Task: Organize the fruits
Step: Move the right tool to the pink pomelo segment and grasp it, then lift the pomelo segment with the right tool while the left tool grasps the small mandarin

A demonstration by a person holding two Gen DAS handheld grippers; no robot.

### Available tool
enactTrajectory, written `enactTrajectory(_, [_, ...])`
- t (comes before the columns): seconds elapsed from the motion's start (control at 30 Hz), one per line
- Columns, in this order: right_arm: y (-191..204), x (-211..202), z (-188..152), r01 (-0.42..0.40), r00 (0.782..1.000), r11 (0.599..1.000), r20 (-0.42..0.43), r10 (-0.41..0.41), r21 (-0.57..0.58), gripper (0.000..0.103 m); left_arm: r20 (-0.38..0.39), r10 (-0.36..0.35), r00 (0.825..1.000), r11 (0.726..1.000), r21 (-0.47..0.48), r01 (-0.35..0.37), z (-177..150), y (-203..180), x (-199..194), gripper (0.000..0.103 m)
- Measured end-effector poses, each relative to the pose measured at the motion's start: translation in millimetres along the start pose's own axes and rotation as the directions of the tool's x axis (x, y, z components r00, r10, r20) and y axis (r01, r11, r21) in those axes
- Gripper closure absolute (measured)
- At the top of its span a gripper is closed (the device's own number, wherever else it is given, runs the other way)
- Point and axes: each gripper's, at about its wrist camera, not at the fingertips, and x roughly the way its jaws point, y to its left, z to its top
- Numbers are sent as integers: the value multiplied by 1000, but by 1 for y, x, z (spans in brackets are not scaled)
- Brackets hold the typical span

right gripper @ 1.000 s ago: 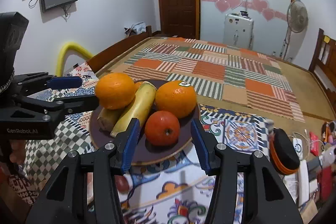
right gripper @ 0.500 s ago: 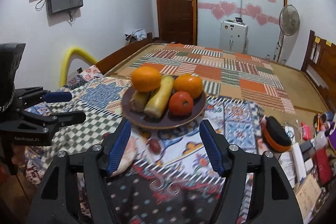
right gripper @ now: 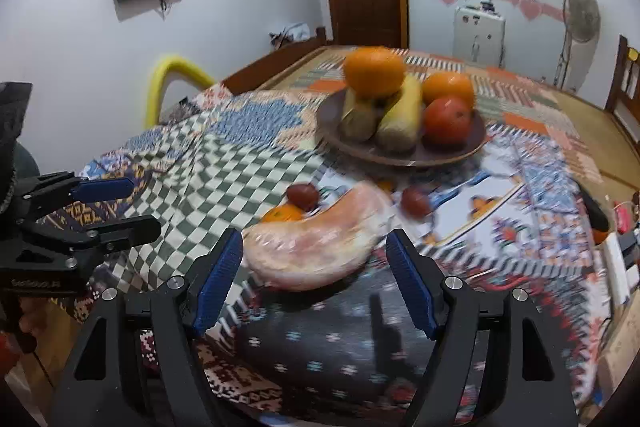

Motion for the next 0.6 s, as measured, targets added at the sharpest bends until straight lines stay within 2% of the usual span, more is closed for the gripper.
enactTrajectory(0.1, [6, 12, -3, -20, 999, 1000, -25, 20, 6, 31, -7, 6, 1000, 1000, -2, -6, -6, 3, 1, 33])
enactTrajectory(0.2, [11, 15, -5, 0, 1000, 1000, -15, -1, -10, 27, -8, 1, 1000, 1000, -9, -1, -7, 4, 3, 33])
enactTrajectory(0.33, [11, 15, -6, 17, 1000, 1000, -11, -18, -22, 28, -7, -10, 1000, 1000, -13, 10, -4, -1, 8, 33])
enactTrajectory(0.4, [6, 18, -7, 17, 999, 1000, -29, -17, -14, 33, -4, -19, 1000, 1000, -12, 19, -1, -4, 10, 33])
enactTrajectory(0.47, [-1, 16, -11, -20, 999, 1000, -32, 20, 2, 36, 2, -30, 1000, 1000, -5, 30, 2, -11, 11, 33])
enactTrajectory(0.5, [-5, 12, -14, -41, 999, 999, -28, 41, 14, 41, 5, -35, 999, 999, -1, 35, 4, -14, 12, 33])
enactTrajectory(0.6, [-11, 3, -18, -32, 999, 999, -18, 32, 8, 53, 9, -52, 999, 999, 19, 51, 8, -26, 16, 33])
